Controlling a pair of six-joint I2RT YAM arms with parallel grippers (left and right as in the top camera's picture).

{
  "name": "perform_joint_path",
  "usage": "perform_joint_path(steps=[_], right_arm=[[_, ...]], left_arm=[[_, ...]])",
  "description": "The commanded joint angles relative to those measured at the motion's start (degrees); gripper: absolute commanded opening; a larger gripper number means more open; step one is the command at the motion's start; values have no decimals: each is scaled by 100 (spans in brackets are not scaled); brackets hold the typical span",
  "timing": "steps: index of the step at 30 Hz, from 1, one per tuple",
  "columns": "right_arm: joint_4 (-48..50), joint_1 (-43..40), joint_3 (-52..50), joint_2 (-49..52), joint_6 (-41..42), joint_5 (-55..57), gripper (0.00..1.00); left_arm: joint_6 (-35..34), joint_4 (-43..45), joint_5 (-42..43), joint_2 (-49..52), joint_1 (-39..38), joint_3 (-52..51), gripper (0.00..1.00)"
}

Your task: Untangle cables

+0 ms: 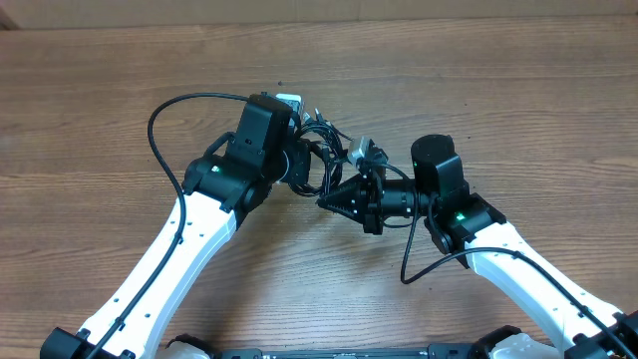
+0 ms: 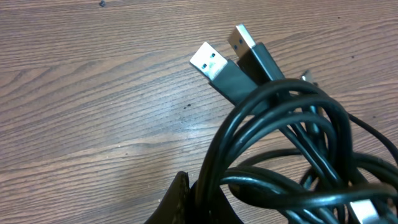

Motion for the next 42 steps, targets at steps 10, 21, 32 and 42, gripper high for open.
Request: perform_joint_path(steps=[10,21,32,42], right_arm=[[-254,81,24,-26,-376,-1062,11],[-251,81,24,-26,-369,-1056,13],[240,81,24,-26,-133,-1060,12],[2107,79,24,-26,885,-1058,11]], left_arm=[[-1558,367,-769,-48,96,103,4],[-2090,328,-737,-48,94,103,4],[-2107,313,-101,-48,79,103,4],[-439,-229,396,-48,79,98,4]])
